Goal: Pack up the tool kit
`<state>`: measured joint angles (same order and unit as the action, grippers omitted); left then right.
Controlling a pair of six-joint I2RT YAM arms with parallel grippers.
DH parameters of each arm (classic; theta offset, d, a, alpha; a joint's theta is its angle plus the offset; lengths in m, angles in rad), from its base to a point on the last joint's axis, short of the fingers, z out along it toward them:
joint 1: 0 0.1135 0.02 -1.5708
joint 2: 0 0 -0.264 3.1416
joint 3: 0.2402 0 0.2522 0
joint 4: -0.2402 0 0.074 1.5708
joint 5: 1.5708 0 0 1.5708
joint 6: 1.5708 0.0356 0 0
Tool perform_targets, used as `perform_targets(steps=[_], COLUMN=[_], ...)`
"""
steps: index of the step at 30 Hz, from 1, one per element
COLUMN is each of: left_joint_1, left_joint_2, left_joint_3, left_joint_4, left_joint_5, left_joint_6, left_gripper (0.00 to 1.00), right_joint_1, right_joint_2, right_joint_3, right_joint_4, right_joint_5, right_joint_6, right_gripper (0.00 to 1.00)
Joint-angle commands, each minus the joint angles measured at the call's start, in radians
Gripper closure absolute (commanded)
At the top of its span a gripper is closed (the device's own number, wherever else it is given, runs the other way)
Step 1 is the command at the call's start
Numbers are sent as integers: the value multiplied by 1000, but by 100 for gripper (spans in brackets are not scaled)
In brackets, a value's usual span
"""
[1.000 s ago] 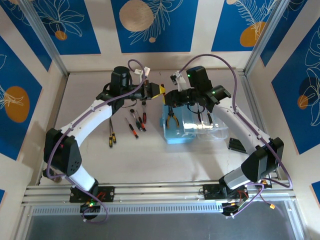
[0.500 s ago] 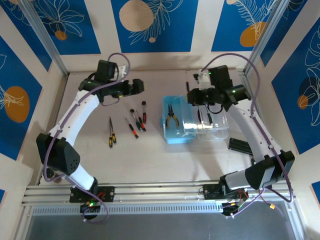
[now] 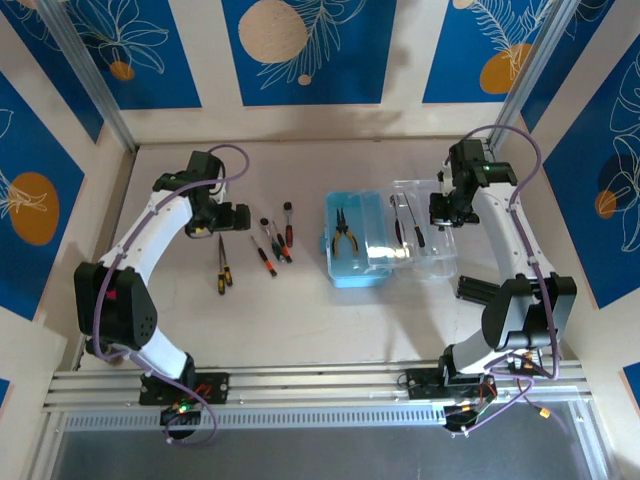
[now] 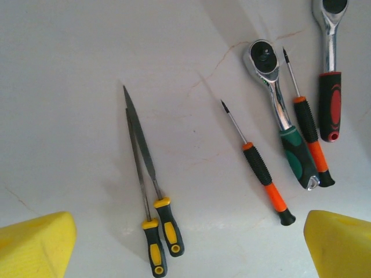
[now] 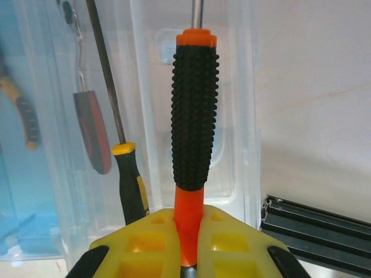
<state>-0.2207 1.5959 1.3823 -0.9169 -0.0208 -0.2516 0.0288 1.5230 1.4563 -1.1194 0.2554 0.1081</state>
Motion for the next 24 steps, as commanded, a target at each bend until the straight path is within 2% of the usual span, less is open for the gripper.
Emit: perform_targets(steps=[1, 8, 16, 24], left_joint_1=[1, 2, 2, 3], left_joint_2=[-5, 16, 27, 47], left_joint_3=[-11, -25, -31, -23], left_joint_4=[-9, 16, 32, 32], left_joint_5=[-20, 11, 28, 30], left_joint_6=[28, 24, 28, 30], left_gripper=[0, 0, 0, 0], right_joint_1=[8, 29, 31, 31], right_joint_2=[21, 80, 125, 136], right_joint_3=[-15, -18, -15, 11], right_joint_4=[-28, -39, -38, -54], right_joint_5=[32, 92, 107, 123], right_joint_6=[-25, -22, -18, -16], right_gripper=[100, 100, 85, 75])
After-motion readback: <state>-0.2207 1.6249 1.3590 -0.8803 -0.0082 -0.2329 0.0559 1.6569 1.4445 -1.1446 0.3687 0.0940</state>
